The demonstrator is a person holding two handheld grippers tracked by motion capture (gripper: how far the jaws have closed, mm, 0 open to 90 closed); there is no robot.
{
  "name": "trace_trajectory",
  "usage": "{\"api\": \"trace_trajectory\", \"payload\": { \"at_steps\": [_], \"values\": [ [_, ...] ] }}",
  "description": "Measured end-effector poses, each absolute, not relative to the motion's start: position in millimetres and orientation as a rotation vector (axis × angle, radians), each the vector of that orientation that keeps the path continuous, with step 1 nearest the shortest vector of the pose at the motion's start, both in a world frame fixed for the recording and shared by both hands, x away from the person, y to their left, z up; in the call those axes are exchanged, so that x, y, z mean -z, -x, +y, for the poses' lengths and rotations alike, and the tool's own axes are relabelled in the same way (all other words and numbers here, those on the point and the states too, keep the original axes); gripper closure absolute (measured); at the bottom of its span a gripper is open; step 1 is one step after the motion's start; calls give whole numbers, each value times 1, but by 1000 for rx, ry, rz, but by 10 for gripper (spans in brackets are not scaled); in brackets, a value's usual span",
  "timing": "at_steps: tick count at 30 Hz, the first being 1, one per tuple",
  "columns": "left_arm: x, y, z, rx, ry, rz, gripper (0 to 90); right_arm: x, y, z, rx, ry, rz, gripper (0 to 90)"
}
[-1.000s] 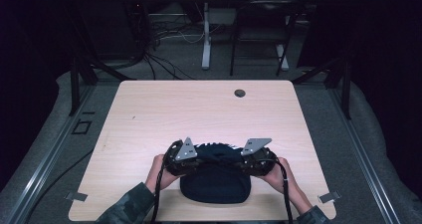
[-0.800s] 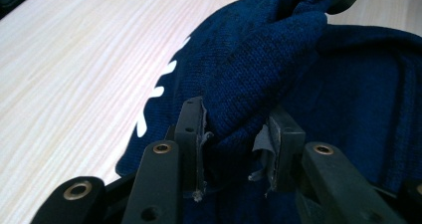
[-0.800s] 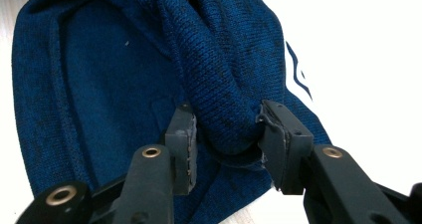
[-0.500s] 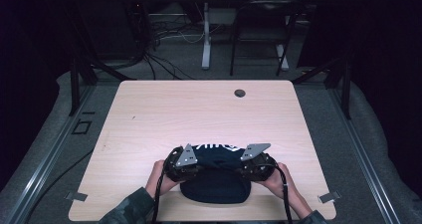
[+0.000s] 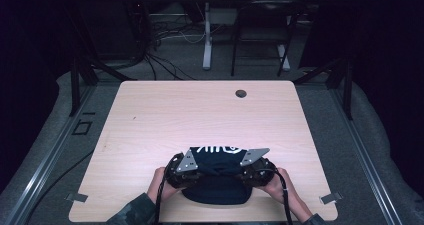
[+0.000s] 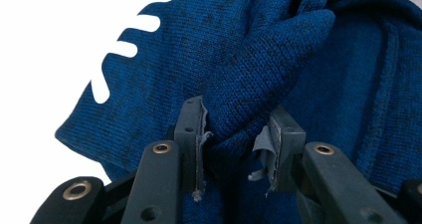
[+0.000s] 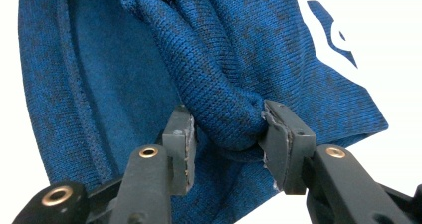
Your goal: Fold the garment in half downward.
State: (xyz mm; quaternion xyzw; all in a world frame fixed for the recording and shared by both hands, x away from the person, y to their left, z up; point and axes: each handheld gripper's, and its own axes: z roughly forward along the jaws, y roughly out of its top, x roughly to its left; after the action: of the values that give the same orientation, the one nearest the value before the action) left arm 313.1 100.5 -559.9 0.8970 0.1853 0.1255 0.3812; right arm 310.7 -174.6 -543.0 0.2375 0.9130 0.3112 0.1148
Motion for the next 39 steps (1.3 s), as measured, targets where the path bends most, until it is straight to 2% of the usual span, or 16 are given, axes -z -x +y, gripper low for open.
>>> {"api": "trace_trajectory", "payload": {
  "at_steps": [17, 28, 34, 39],
  "values": [
    [573, -311, 102, -300, -2302, 475, 651, 559, -303, -175, -925, -708, 2682, 594],
    [571, -316, 104, -240, -2291, 495, 641, 558, -302, -175, -932, -722, 2683, 560],
    [568, -317, 106, -205, -2282, 512, 594, 554, -299, -175, -950, -725, 2671, 497],
    [560, -317, 107, -191, -2291, 523, 512, 548, -297, -179, -957, -733, 2676, 460]
  ]
}}
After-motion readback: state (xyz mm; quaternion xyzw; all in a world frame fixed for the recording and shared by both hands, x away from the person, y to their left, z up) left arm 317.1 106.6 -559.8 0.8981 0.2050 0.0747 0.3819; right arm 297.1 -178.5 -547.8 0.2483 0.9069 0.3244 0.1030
